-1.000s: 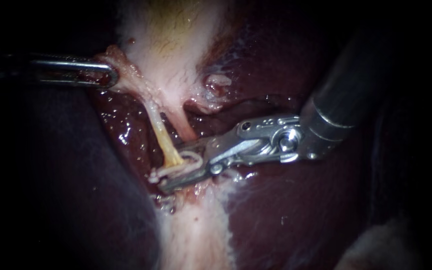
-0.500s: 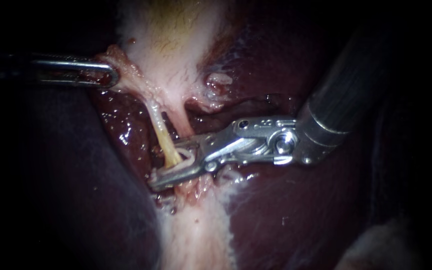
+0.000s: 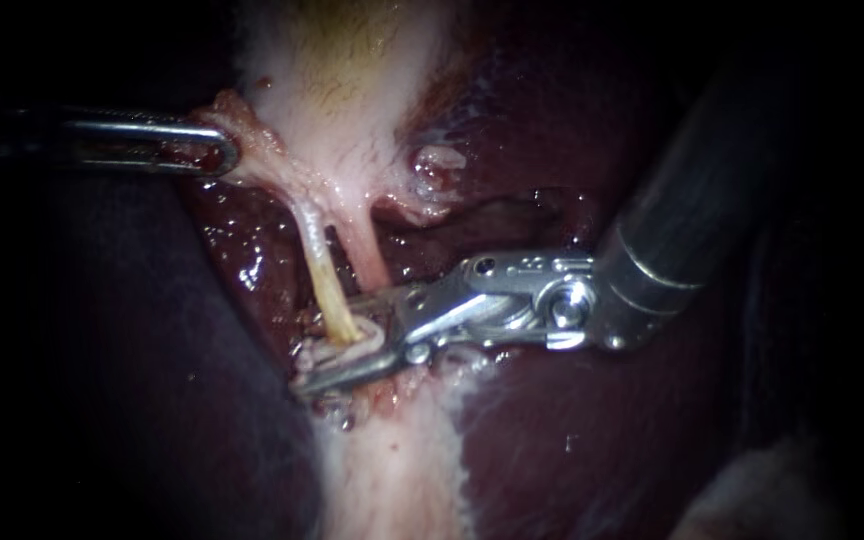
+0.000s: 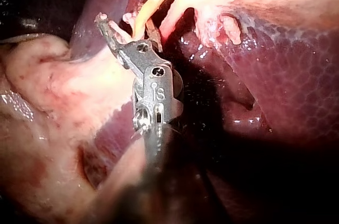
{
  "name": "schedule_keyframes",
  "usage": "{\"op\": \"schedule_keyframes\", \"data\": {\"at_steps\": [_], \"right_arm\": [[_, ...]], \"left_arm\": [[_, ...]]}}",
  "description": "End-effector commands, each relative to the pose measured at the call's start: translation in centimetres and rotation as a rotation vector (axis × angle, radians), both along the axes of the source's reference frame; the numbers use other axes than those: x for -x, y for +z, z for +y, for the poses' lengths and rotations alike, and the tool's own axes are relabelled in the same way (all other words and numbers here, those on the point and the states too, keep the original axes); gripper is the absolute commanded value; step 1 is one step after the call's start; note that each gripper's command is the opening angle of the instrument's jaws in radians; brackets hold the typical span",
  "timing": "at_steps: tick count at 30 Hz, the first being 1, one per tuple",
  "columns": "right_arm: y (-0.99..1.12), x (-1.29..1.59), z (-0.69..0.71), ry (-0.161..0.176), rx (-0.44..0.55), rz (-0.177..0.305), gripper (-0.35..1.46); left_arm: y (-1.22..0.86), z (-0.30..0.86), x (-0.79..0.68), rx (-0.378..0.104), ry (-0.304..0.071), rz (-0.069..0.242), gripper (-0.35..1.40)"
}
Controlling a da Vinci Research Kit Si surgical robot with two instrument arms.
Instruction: Clipping second clip left tube
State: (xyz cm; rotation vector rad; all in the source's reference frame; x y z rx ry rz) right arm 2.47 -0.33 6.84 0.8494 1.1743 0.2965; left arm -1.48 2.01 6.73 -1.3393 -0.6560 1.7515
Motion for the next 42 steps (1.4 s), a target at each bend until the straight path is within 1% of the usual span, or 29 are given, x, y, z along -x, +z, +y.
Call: {"op": "schedule_keyframes", "data": {"at_steps": [1,3,9,12,18,24,30,36,39,41,42], "right_arm": [[-0.03,-0.01,-0.02,-0.002,-0.006,0.013,0.46],[-0.11,-0.03,-0.07,-0.013,-0.010,0.036,0.46],[-0.29,-0.08,-0.22,-0.056,-0.014,0.076,0.44],[-0.35,-0.10,-0.26,-0.070,-0.018,0.097,0.42],[-0.37,-0.10,-0.28,-0.100,-0.030,0.110,0.38],[-0.36,-0.07,-0.26,-0.101,-0.030,0.110,0.31],[-0.33,-0.05,-0.24,-0.104,-0.031,0.112,0.16],[-0.30,-0.02,-0.21,-0.104,-0.030,0.109,-0.04],[-0.30,0.00,-0.20,-0.101,-0.035,0.106,-0.21],[-0.31,0.02,-0.19,-0.101,-0.049,0.093,-0.35],[-0.32,0.04,-0.19,-0.104,-0.068,0.074,-0.35]], "left_arm": [[0.00,0.00,0.00,0.000,0.000,0.000,-0.35],[0.00,0.00,0.00,0.000,0.000,0.000,-0.35],[0.00,0.00,0.00,0.000,0.000,0.000,-0.35],[0.00,0.00,0.00,0.000,0.000,0.000,-0.35],[0.00,0.00,0.00,0.000,0.000,0.000,-0.35],[0.00,0.00,0.00,0.000,0.000,0.000,-0.35],[0.01,0.00,0.00,0.000,0.000,0.000,-0.35],[0.01,0.00,0.00,0.000,0.001,0.000,-0.35],[0.01,0.00,0.00,0.000,0.001,0.000,-0.35],[0.01,0.00,0.00,0.000,0.001,0.000,-0.35],[0.01,0.00,0.00,0.000,0.001,0.000,-0.35]]}}
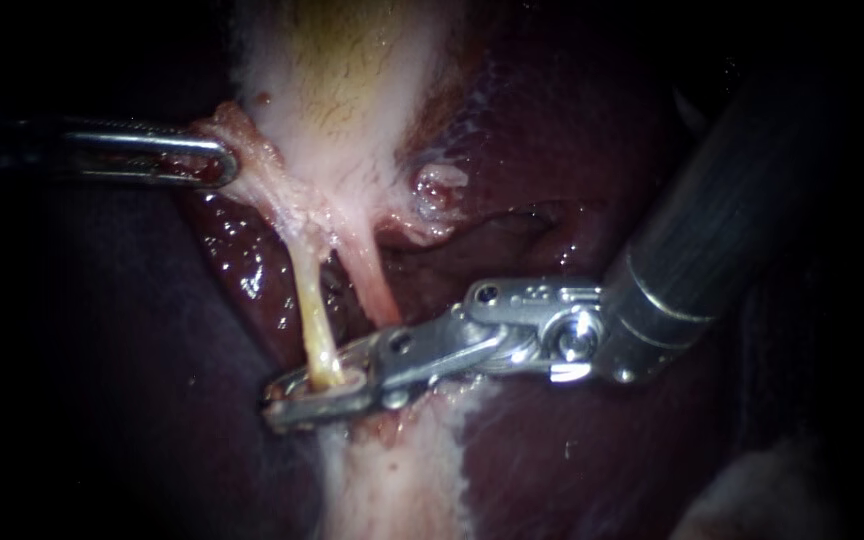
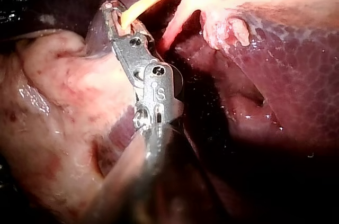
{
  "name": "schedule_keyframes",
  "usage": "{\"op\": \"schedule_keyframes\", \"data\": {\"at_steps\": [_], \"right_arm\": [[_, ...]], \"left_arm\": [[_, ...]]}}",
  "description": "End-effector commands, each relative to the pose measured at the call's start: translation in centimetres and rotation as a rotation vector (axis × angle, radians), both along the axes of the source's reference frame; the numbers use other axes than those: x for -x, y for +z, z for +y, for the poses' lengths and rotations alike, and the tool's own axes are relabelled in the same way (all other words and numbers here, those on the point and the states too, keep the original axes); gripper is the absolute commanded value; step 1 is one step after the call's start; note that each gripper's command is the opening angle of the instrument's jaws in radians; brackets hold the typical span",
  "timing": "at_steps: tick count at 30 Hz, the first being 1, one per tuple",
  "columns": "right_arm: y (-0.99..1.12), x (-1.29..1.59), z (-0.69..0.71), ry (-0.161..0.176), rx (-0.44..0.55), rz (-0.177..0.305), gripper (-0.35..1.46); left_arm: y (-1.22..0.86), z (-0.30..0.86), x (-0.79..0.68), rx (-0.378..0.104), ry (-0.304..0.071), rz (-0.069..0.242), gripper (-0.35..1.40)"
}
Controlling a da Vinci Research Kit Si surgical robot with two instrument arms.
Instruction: Clipping second clip left tube
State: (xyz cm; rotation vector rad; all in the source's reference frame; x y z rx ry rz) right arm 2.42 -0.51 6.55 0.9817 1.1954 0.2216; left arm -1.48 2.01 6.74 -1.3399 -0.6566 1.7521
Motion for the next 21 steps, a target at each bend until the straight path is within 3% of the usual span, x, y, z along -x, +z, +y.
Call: {"op": "schedule_keyframes", "data": {"at_steps": [1,3,21], "right_arm": [[-0.04,-0.01,0.01,-0.011,0.000,-0.028,-0.35],[-0.05,0.00,0.02,-0.019,0.007,-0.048,-0.35],[-0.02,0.03,0.00,-0.027,0.013,-0.057,-0.35]], "left_arm": [[0.00,0.00,0.00,0.000,0.000,0.000,-0.35],[0.00,0.00,0.00,0.000,0.000,0.000,-0.35],[0.02,0.01,0.00,0.000,0.000,0.000,-0.35]]}}
